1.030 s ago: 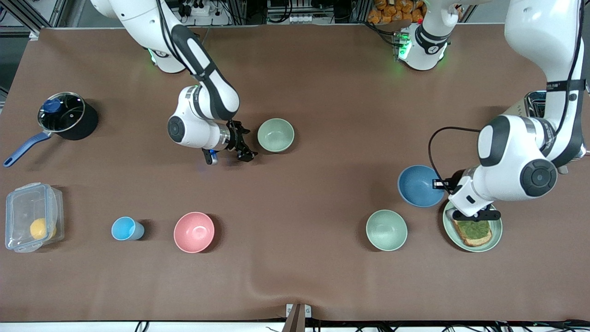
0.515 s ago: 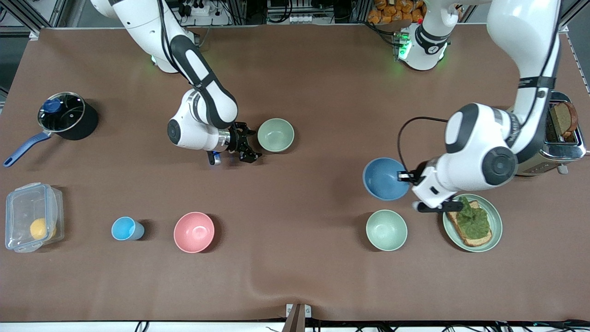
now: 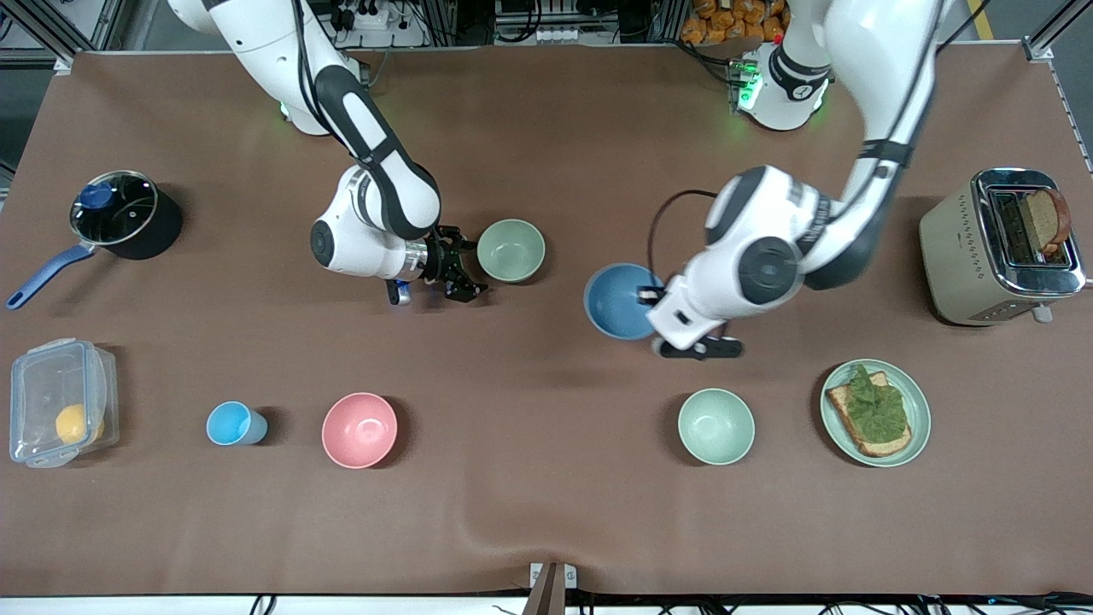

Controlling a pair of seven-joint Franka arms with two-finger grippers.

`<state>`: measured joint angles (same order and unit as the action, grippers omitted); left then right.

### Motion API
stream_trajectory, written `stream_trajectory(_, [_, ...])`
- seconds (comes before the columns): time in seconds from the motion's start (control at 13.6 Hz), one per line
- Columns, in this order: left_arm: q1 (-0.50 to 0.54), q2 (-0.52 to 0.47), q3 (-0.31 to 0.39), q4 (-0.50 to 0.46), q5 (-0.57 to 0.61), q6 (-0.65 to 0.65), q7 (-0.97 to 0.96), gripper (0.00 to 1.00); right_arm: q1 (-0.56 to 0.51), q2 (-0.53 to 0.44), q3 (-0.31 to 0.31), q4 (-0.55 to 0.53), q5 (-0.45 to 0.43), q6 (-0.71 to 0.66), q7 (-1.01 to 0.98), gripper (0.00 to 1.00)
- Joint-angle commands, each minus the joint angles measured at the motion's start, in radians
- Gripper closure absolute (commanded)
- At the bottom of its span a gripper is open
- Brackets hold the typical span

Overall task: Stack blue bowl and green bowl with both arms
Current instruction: 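Carry the blue bowl with the left gripper toward the green bowl, then lower the blue bowl into the green bowl and open the left gripper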

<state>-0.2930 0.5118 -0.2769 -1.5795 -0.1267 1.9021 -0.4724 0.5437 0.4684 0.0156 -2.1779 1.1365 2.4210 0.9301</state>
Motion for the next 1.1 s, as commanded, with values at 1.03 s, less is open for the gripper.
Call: stream_trajectory(1.03, [-0.307,0.132,0.005,-0.028,-0.063,0.192,-0.16,1.0,-0.013,0.001,0.006,0.004,0.039,-0.008,-0.028,0.0])
